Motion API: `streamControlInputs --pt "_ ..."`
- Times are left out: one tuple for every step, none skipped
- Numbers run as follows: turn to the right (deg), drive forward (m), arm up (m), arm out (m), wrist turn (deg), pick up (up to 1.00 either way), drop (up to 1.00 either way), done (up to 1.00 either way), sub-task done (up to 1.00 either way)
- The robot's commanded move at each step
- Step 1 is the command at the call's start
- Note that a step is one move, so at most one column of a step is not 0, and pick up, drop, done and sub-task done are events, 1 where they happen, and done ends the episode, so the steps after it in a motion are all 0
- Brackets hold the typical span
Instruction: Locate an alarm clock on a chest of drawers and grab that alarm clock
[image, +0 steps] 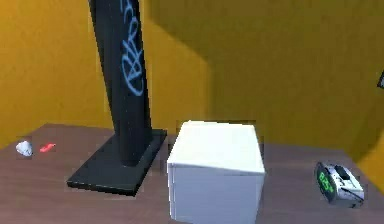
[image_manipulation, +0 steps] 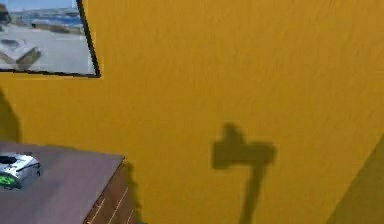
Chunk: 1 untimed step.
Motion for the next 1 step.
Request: streamControlInputs --pt "-42.0 0.0 0.0 0.0 0.0 0.0 0.0 0.0 0.0"
